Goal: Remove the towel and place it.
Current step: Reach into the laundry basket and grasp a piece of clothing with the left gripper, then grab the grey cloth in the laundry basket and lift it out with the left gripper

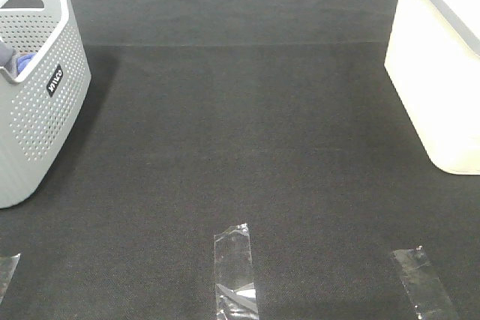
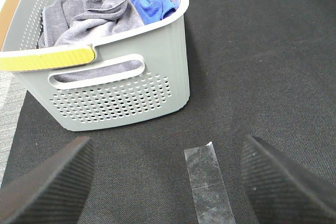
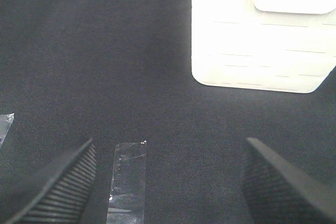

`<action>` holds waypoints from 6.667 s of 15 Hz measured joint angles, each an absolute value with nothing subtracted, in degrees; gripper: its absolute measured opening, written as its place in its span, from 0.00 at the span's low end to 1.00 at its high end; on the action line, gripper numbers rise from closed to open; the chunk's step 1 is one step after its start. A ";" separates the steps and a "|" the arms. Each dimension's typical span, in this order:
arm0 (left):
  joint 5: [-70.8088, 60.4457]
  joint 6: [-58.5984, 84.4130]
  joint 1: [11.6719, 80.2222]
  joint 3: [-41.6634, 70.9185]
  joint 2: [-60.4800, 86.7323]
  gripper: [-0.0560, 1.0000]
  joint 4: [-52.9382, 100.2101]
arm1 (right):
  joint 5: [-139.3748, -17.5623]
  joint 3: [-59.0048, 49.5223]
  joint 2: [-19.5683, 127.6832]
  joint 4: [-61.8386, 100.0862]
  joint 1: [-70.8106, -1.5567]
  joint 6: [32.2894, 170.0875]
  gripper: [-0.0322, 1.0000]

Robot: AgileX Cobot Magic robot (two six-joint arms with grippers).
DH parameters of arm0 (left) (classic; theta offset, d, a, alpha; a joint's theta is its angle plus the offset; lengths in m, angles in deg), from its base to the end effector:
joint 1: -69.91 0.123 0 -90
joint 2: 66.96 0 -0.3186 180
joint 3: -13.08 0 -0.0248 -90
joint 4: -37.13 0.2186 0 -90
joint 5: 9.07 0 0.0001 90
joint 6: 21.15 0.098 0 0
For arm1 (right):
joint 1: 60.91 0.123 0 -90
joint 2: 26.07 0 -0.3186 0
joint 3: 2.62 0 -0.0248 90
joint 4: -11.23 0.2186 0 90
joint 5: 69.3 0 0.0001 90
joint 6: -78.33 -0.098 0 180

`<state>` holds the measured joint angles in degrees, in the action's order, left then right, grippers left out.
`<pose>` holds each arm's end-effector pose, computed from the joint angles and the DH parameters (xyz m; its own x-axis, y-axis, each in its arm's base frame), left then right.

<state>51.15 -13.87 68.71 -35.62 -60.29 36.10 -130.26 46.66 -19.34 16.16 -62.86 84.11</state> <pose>-0.0623 -0.0002 0.2622 -0.4246 0.1268 -0.8964 0.0857 0.9913 0.0996 -0.0616 0.0095 0.2588 -0.4491 -0.0436 -0.8924 -0.0596 0.9980 -0.0187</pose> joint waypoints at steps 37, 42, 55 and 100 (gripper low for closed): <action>51.15 -13.87 68.71 -35.62 -60.29 0.75 36.10 | -130.26 46.66 -19.34 16.16 -62.86 84.11 0.72; 51.15 -13.87 68.71 -35.62 -60.29 0.75 36.10 | -130.26 46.66 -19.34 16.16 -62.86 84.11 0.72; 51.15 -13.87 68.71 -35.62 -60.29 0.75 36.10 | -130.26 46.66 -19.34 16.16 -62.86 84.11 0.72; 36.37 -40.12 78.85 39.72 60.78 0.73 31.06 | -130.26 46.66 -19.34 16.16 -62.86 84.11 0.72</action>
<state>36.37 -40.12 78.85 39.72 60.78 31.06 -130.26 46.66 -19.34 16.16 -62.86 84.11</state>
